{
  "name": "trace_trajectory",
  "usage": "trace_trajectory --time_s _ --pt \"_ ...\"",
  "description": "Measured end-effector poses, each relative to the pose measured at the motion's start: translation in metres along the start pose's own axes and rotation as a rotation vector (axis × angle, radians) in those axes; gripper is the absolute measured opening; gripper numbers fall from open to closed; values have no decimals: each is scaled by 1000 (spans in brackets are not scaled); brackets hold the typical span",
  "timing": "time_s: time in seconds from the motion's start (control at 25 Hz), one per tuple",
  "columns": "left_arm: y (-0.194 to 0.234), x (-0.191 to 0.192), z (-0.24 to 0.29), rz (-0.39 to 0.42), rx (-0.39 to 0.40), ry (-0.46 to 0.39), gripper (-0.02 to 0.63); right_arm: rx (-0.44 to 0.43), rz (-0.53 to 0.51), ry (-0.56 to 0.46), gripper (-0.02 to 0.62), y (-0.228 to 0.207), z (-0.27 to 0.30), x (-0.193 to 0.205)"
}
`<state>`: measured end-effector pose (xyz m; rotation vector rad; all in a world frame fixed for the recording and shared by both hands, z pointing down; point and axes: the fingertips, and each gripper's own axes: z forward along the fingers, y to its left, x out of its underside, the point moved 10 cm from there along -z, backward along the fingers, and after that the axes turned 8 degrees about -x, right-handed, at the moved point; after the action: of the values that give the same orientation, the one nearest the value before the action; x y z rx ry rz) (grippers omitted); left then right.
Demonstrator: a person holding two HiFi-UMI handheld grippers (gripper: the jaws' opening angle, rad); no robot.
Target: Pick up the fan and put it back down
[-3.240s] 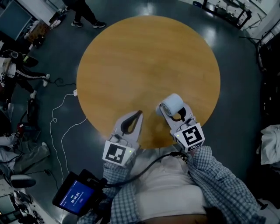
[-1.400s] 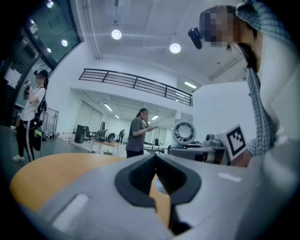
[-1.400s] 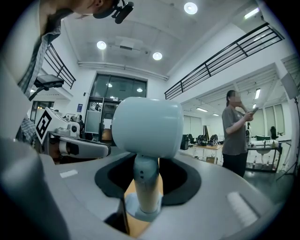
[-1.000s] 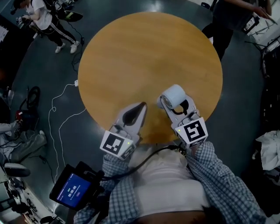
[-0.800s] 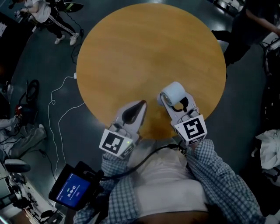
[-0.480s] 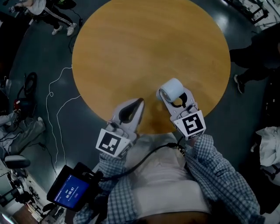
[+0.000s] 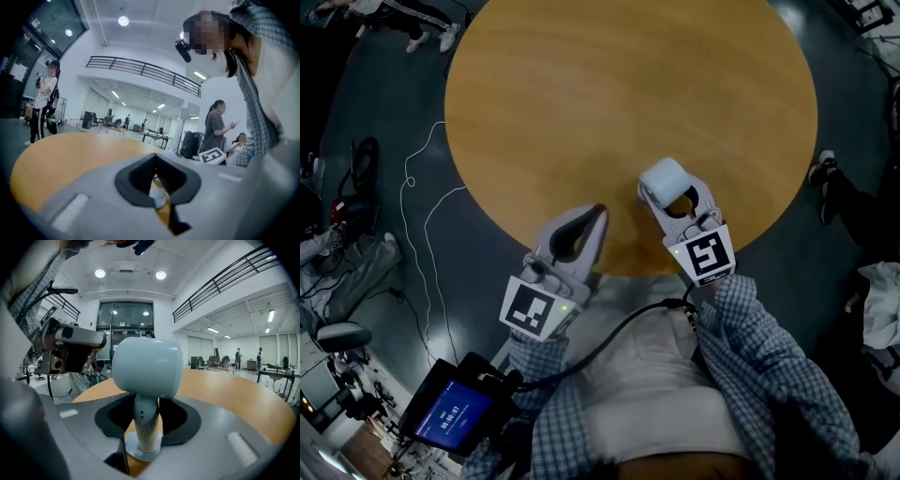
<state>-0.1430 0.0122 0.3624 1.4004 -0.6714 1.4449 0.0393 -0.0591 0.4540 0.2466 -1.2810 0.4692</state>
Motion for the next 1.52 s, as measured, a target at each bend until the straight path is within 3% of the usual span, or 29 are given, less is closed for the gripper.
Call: trace_trajectory --time_s 0.16,0.6,0.84,1.0,1.52 --pt "3 8 -8 15 2 46 -3 6 -3 -10 143 1 2 9" --pt "-1 1 0 21 29 19 -3 25 39 -38 139 -5 -5 15" --pt "0 4 -2 34 33 36 -3 23 72 -29 193 -2 -1 20" --pt "2 8 -5 44 43 52 -3 36 83 -16 194 1 -5 26" --pt "-8 5 7 63 114 19 -3 135 115 -6 124 17 -49 27"
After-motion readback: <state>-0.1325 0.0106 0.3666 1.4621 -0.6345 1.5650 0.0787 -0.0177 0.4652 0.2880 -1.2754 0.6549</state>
